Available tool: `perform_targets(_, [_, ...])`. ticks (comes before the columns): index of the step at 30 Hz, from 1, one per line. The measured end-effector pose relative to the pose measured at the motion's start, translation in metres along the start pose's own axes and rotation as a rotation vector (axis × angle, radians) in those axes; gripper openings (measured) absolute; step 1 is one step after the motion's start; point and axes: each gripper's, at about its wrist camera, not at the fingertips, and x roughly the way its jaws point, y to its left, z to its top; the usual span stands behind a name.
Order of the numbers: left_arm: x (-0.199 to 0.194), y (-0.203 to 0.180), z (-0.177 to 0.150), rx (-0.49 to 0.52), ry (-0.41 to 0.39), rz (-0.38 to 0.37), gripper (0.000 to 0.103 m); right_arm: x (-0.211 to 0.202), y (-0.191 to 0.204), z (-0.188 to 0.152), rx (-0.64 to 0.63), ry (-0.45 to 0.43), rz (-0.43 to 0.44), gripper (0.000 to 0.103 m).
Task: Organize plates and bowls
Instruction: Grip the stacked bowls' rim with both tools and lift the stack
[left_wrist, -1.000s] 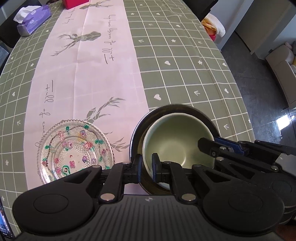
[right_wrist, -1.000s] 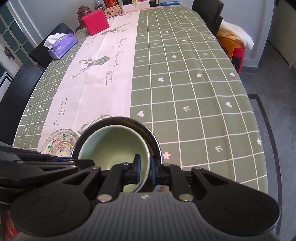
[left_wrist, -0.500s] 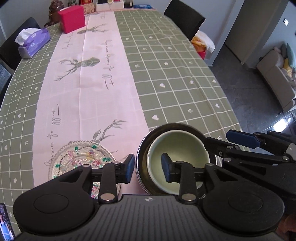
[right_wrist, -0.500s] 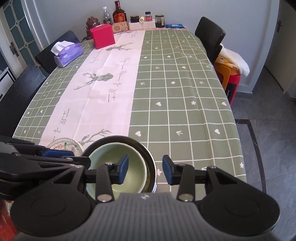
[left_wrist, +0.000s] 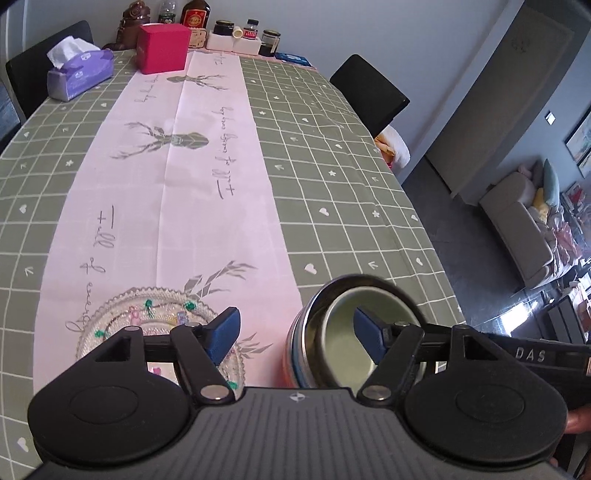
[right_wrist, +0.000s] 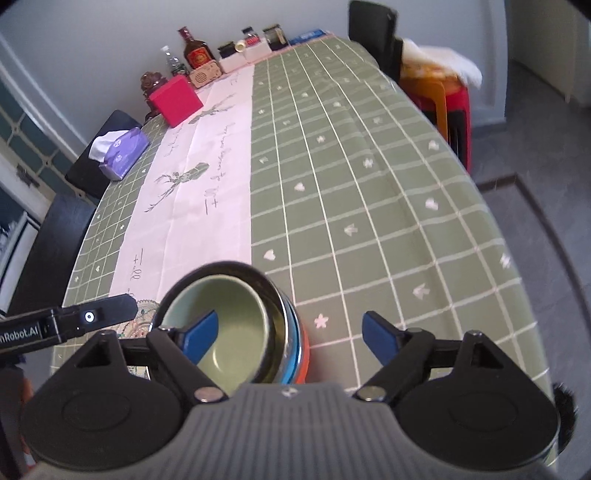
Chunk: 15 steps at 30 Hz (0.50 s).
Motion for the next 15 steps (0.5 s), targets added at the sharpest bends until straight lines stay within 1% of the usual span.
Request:
perform_targets(4, [0.008,0.016,-0.014,-0.088,-0.002,-0.061,0.082,0.016,-0.018,-0.013,0.126,0.024,0.072,0.084])
perform_targets(7, [0.013,0.021,-0.02,-0.113,-0.006,-0.091,0.082,0.026,-0.024,-0.021,0.182,0.032,0.106,0.084])
perform_targets(9, [0.017,0.025,-0.021,-0.129,0.015,-0.112,0.082,0.031,-0.026,-0.024,0.204,0.027,0.138,0.084])
perform_targets(12, [0.025,0.029,-0.023,-0.136,0.069,-0.155,0.082,0.035,-0.027,-0.026,0.226,0.033,0.182,0.084])
perform_targets(15, [0.034,0.03,-0.022,-0.113,0.101,-0.161,0.082,0.034,-0.024,-0.027,0.202,0.037,0.194,0.084])
